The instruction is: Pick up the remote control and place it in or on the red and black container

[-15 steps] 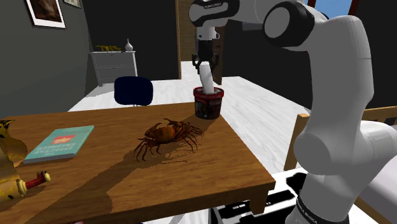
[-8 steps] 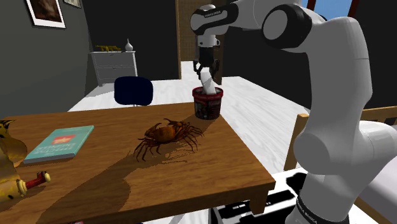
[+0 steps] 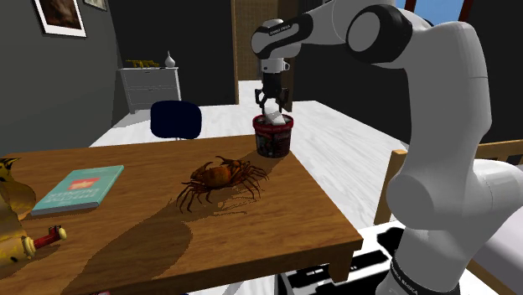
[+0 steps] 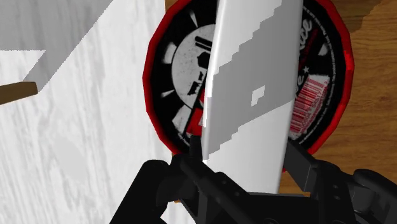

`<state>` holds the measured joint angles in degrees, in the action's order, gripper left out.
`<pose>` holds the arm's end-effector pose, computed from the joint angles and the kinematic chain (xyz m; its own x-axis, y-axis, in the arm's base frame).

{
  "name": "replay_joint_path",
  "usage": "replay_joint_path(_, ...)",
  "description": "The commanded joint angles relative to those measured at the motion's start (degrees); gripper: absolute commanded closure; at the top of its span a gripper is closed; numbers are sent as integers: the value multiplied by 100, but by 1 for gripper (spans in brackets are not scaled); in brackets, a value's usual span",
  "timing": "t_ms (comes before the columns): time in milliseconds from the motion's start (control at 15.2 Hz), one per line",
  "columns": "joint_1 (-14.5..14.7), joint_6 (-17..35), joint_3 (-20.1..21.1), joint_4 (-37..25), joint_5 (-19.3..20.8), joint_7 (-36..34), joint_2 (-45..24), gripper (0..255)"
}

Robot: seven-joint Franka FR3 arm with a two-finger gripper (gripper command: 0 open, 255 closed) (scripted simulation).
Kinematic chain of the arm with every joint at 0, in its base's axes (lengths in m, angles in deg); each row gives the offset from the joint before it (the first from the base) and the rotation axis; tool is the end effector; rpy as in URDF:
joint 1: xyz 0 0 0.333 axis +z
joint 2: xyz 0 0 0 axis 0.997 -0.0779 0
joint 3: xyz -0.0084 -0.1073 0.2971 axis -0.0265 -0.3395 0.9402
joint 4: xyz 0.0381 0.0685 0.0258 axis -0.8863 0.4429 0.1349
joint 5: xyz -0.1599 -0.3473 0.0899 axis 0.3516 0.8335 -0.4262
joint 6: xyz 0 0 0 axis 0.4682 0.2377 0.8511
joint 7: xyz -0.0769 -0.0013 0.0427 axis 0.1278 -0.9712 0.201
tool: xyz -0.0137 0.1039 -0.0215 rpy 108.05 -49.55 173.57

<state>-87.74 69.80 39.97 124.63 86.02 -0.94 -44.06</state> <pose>0.6700 0.1255 0.4844 0.9909 -0.1343 0.0008 -0.1343 -0.9909 0.0068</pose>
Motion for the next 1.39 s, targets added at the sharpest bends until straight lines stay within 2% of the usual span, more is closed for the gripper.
replay_joint_path(0, -4, 49, 1, 59, -3, -1, 5, 255)
replay_joint_path(396, -3, 49, 1, 58, -3, -1, 4, 255)
replay_joint_path(462, -3, 49, 1, 63, -3, -2, 10, 0)
replay_joint_path(792, -3, 49, 1, 58, -3, -1, 4, 0)
replay_joint_path(1056, 70, -720, 12, -785, 7, 19, -68, 0)
replay_joint_path(1320, 70, -720, 12, -785, 7, 19, -68, 0)
